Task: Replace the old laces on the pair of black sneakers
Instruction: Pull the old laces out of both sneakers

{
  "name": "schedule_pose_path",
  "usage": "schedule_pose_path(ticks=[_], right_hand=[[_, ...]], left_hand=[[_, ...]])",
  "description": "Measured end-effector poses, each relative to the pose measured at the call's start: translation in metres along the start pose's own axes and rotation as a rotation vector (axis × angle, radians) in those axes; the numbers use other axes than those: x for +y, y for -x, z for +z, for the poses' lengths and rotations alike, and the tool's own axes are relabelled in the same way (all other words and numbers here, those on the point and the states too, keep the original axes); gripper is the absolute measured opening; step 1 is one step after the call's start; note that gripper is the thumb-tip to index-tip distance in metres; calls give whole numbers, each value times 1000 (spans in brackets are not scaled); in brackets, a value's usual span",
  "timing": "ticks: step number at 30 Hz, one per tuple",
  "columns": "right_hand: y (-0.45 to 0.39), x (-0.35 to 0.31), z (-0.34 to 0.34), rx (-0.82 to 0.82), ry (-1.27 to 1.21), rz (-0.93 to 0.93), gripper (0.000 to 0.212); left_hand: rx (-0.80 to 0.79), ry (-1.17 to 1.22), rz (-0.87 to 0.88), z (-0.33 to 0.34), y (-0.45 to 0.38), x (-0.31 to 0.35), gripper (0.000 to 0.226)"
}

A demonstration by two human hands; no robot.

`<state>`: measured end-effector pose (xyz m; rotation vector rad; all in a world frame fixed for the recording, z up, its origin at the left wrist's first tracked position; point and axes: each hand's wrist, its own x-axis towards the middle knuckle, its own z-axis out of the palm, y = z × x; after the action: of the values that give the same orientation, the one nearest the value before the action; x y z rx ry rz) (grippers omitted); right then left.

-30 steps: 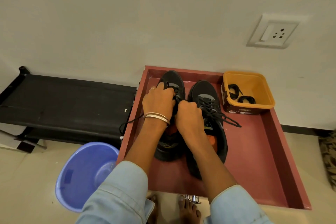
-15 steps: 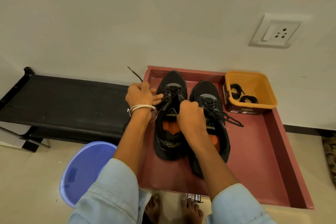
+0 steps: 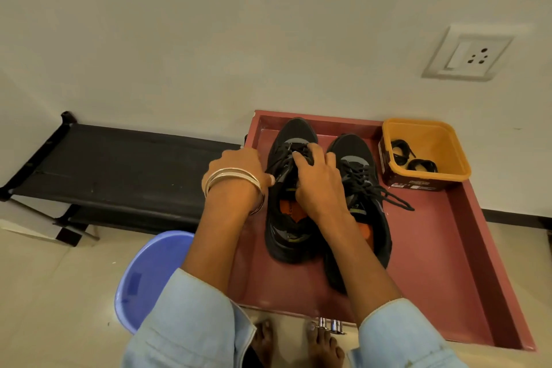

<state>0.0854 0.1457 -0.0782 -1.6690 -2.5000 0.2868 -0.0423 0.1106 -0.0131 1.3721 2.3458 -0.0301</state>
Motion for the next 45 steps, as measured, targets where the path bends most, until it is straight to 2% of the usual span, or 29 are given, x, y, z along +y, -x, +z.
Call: schedule_pose_path(ticks=[3, 4, 6, 8, 13, 16, 19, 21, 23, 25, 27, 29, 30, 32, 34, 35, 37, 41, 42, 45], right_hand=[[0, -2, 0, 13, -16, -8, 54], [-2, -1, 0, 26, -29, -10, 51], [-4, 1, 0, 55, -61, -11, 45], [-6, 3, 2, 88, -90, -6, 40], [-11, 2, 7, 142, -120, 40, 33], [-13, 0, 10, 203, -117, 57, 27], [-15, -1, 14, 278, -151, 71, 21], [-13, -2, 13, 352, -265, 122, 14], [-14, -1, 7, 403, -541, 316, 10], [-16, 2, 0, 383, -851, 526, 8], [-16, 3, -6, 352, -969, 559, 12], [-15, 0, -12, 341, -905, 426, 27], [-15, -1, -13, 327, -785, 333, 30], [-16, -4, -11, 228, -412, 179, 28], [-15, -4, -5, 99, -117, 113, 22], [-14, -3, -1, 77, -47, 101, 21], [-12, 0, 2, 136, -56, 71, 20], [-15, 4, -3, 361, -413, 74, 20], [-16, 3, -5, 425, -590, 117, 19], [-16, -2, -19, 505, -1378, 280, 18]], left_hand=[[231, -87, -19, -10, 12, 6, 33], [217, -62, 20, -9, 13, 11, 31], [52, 50, 134, -3, 12, 18, 34], [-80, 152, 170, 10, 8, 20, 35], [103, 290, 126, 49, -5, 13, 39], [121, 307, 100, 64, -7, 14, 46], [163, 278, 82, 72, -5, 19, 38], [175, 273, 69, 75, -6, 21, 34], [141, 285, 42, 77, -9, 21, 37], [121, 293, 25, 77, -11, 21, 39], [122, 291, 21, 76, -10, 22, 39], [124, 289, 19, 75, -10, 23, 38], [124, 282, 16, 75, -10, 23, 38], [126, 263, 17, 75, -11, 23, 38], [128, 255, 22, 75, -11, 23, 38], [129, 257, 23, 76, -11, 23, 39], [132, 265, 24, 76, -12, 24, 39], [127, 260, 15, 75, -12, 25, 39], [125, 251, 13, 75, -11, 25, 40], [123, 232, 15, 72, -9, 25, 41]])
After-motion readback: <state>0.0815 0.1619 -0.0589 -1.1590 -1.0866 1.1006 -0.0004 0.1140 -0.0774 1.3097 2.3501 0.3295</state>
